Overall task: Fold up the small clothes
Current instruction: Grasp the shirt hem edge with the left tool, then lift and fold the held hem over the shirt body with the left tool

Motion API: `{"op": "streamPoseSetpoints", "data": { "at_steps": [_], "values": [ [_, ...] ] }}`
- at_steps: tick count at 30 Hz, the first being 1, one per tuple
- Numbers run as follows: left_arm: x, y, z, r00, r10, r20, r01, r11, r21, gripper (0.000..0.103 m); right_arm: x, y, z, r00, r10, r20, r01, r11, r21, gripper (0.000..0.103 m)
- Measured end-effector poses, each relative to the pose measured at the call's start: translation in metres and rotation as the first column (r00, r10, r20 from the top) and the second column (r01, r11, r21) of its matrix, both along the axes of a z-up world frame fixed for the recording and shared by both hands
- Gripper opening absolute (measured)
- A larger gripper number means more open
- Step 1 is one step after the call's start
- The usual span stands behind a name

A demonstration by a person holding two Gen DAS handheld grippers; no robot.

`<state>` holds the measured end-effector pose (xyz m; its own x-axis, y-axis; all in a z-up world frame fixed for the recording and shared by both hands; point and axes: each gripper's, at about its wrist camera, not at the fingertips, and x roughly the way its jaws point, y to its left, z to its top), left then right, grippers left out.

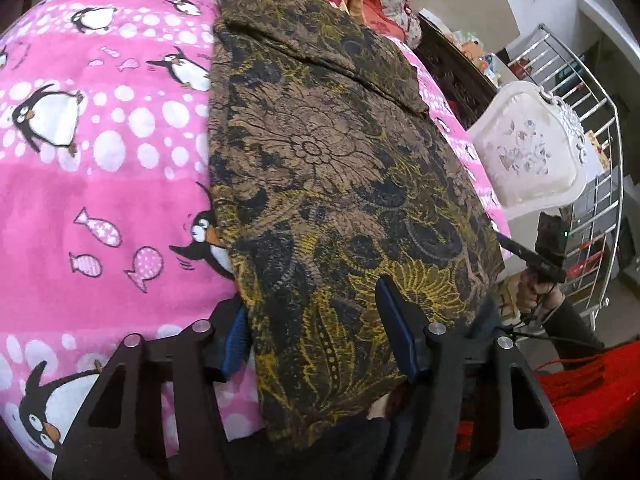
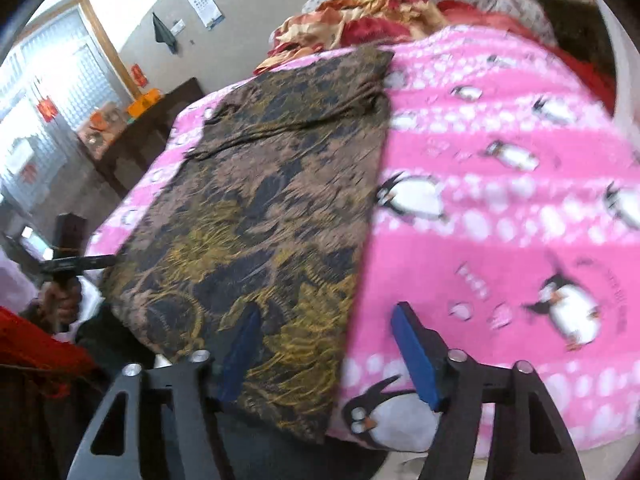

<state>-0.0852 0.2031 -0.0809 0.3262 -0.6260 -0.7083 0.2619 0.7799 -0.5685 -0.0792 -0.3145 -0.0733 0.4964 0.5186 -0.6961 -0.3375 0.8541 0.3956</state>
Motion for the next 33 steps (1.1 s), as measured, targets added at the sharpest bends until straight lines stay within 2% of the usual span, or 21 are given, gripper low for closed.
{"op": "streamPoseSetpoints", "data": {
  "at_steps": [1,3,6,7,11,13,15,18,19,20,21,23,28,33],
  "values": [
    [0.000,0.003,-0.001,1.000,0.013,-0.007,-0.013,1.000,-0.017,0.057,0.000,0.001,-0.001,0.999,0.032,-0.010,-0.032,0.998,0.048,0.064],
    [-0.003,0.005,-0.001,1.000,0.026,-0.010,-0.026,0.999,-0.026,0.057,0.003,0.000,-0.006,0.995,0.093,-0.041,-0.087,0.986,0.143,0.057],
    [-0.005,0.004,0.000,0.999,0.035,-0.003,-0.035,0.999,-0.016,0.057,0.008,-0.015,-0.017,0.993,0.093,-0.074,-0.071,0.963,0.260,0.050],
    [-0.005,0.002,0.000,0.999,0.037,0.000,-0.037,0.999,-0.007,0.057,0.010,-0.021,-0.022,0.991,0.099,-0.087,-0.065,0.942,0.328,0.050],
    [-0.005,0.001,0.001,0.999,0.035,0.001,-0.035,0.999,0.004,0.057,0.007,-0.025,-0.026,0.986,0.137,-0.100,-0.093,0.929,0.357,0.040],
    [-0.005,0.000,0.001,0.999,0.037,0.001,-0.037,0.999,0.003,0.057,0.006,-0.031,-0.029,0.986,0.125,-0.113,-0.077,0.929,0.361,0.030],
    [-0.004,0.000,0.001,0.999,0.044,0.002,-0.044,0.999,-0.003,0.057,0.008,-0.028,-0.032,0.985,0.121,-0.120,-0.065,0.918,0.392,0.029],
    [-0.003,-0.001,0.003,0.998,0.057,-0.001,-0.057,0.998,-0.009,0.056,0.015,-0.013,-0.030,0.985,0.140,-0.097,-0.096,0.926,0.366,0.027],
    [-0.004,-0.002,0.005,0.998,0.061,0.009,-0.061,0.998,0.004,0.042,0.016,-0.011,-0.028,0.986,0.140,-0.087,-0.103,0.933,0.345,0.023],
    [-0.005,-0.002,0.006,0.998,0.063,0.012,-0.063,0.998,0.011,0.021,0.017,-0.012,-0.026,0.987,0.141,-0.083,-0.105,0.936,0.336,0.013],
    [-0.005,-0.001,0.006,0.997,0.074,0.009,-0.075,0.997,0.024,0.012,0.016,-0.012,-0.026,0.987,0.137,-0.082,-0.104,0.940,0.326,0.007],
    [-0.007,0.005,0.006,0.995,0.103,0.009,-0.103,0.994,0.025,0.004,0.011,-0.015,-0.022,0.990,0.127,-0.058,-0.102,0.944,0.314,0.005],
    [-0.021,0.011,0.029,0.988,0.129,0.087,-0.127,0.992,-0.025,0.003,-0.006,-0.024,0.008,0.996,0.055,0.067,-0.078,0.910,0.408,0.003],
    [-0.040,0.017,0.057,0.979,0.123,0.160,-0.113,0.991,-0.067,0.002,-0.024,-0.023,0.046,0.983,0.016,0.182,-0.101,0.877,0.469,0.003]
  ]
}}
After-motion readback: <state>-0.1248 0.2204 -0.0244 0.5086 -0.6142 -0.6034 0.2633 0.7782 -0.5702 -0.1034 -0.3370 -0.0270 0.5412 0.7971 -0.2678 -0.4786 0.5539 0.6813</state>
